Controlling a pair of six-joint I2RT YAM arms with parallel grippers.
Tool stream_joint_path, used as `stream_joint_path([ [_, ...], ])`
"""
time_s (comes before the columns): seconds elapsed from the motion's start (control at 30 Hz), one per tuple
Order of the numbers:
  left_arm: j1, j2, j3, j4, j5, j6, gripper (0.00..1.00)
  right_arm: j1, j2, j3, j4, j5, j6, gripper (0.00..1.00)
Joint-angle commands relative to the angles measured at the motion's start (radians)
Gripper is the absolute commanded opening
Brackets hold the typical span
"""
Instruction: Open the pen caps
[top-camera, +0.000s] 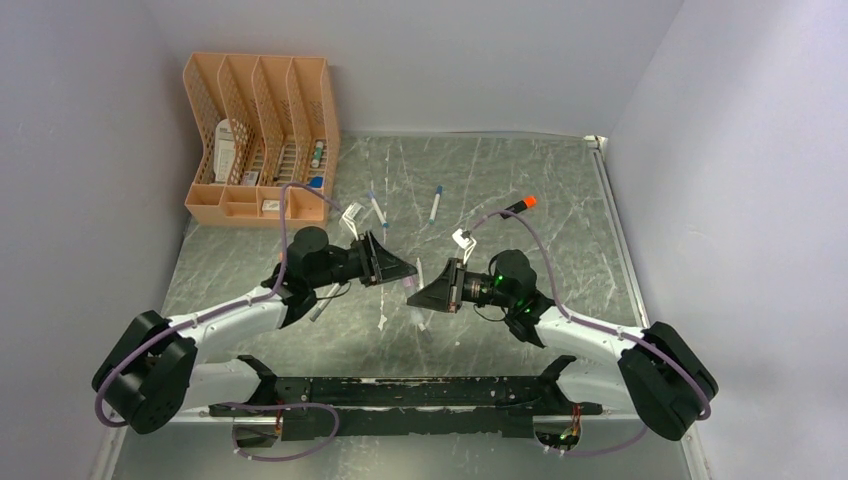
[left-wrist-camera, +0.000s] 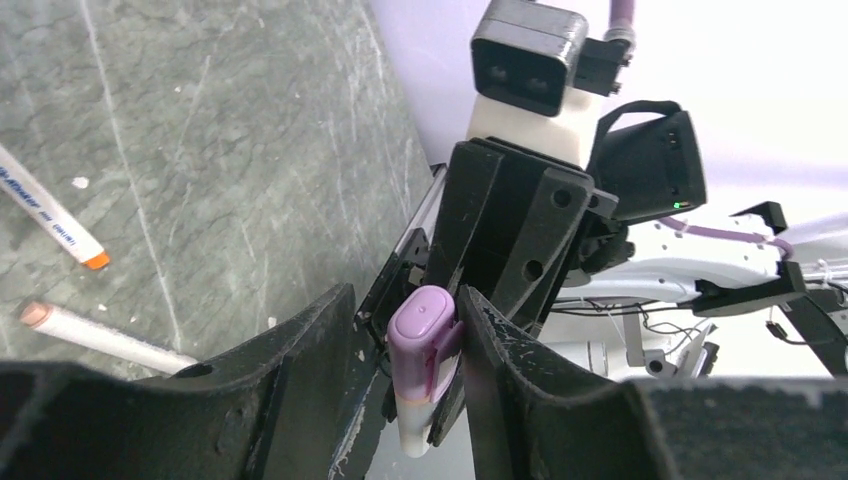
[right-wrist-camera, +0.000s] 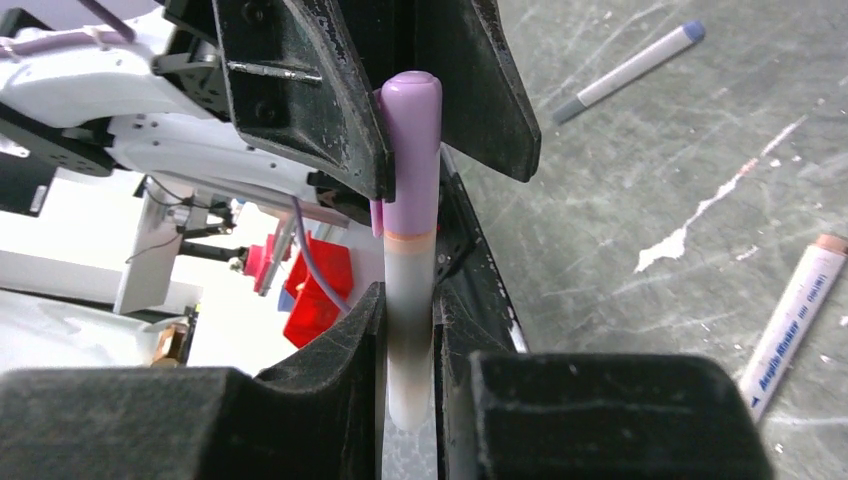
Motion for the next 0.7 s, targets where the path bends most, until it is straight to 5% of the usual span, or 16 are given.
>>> stream_joint_path([
  [0.0, -0.005, -0.032, -0.011, 0.118, 0.042, -0.025, 0.53, 0.002, 0.003, -0.018, 0.2, -0.025, 0.081, 0.0],
  [0.3, -0.012, -0.074, -0.016, 0.197, 0.072, -0.032, 0.66, -0.005, 0.043, -0.028, 0.349, -0.037, 0.158, 0.0],
  [0.67, -0.024, -0.099, 0.014, 0.162, 0.078, 0.012, 0.3, -0.005, 0.073, -0.05, 0.452, -0.051, 0.207, 0.0],
])
